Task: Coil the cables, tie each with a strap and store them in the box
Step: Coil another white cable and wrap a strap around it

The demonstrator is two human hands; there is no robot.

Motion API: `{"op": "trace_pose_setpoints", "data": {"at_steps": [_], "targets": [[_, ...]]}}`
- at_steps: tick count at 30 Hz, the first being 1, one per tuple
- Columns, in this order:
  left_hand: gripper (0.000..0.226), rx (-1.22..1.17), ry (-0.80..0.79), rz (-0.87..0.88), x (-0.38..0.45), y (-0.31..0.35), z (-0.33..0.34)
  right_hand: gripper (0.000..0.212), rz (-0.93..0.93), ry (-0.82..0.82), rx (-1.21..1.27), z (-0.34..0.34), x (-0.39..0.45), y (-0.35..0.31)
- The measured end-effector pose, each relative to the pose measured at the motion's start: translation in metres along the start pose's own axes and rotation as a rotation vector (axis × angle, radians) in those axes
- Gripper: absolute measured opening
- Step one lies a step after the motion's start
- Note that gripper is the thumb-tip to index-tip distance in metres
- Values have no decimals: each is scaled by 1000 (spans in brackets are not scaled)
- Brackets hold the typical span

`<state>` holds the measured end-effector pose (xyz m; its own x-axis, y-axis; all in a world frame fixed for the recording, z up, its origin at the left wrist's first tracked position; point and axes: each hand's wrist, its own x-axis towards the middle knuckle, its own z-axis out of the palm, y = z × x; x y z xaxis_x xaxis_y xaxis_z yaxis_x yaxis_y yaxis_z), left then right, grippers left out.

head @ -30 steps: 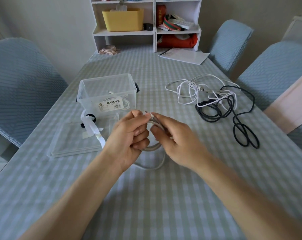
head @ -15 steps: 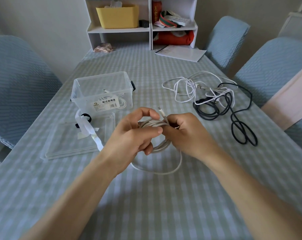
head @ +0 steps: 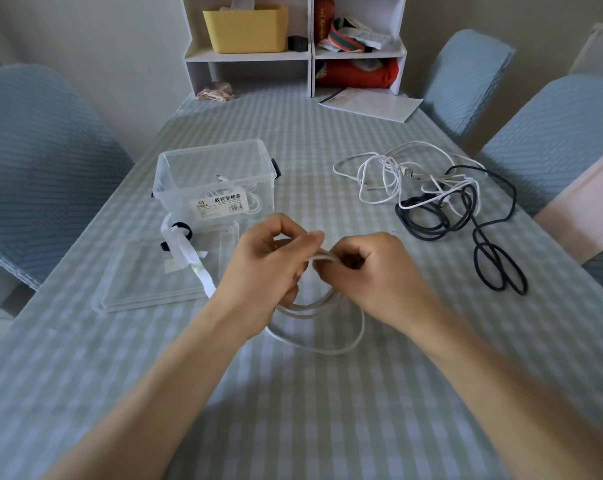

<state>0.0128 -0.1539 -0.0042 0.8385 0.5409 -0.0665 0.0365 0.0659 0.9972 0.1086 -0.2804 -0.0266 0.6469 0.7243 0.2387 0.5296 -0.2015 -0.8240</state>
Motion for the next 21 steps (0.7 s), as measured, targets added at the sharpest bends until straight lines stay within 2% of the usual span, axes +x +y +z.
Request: {"op": "trace_pose_setpoints", "data": {"at_steps": [2,5,10,12,14,17,21], "targets": [[33,-118,65,-8,0,1,1,28,111,-41,157,1,1,-1],[32,-247,144,-1,-1,3,3,24,158,-139,378,4,2,-1],[31,-407,176,-37,-1,2,8,25,223,-170,873,7,4,-10],[32,-415,165,-39,-1,1,9,25,244,-181,989,6,4,-12],[30,-401,126,-60,-1,0,9,25,266,-162,1002,6,5,-12],[25,-328,-11,-146,-1,3,6,30,265,-102,826,6,6,-9],[34,-96,-123,-196,0,11,-6,32,275,-163,657,4,6,-12]]}}
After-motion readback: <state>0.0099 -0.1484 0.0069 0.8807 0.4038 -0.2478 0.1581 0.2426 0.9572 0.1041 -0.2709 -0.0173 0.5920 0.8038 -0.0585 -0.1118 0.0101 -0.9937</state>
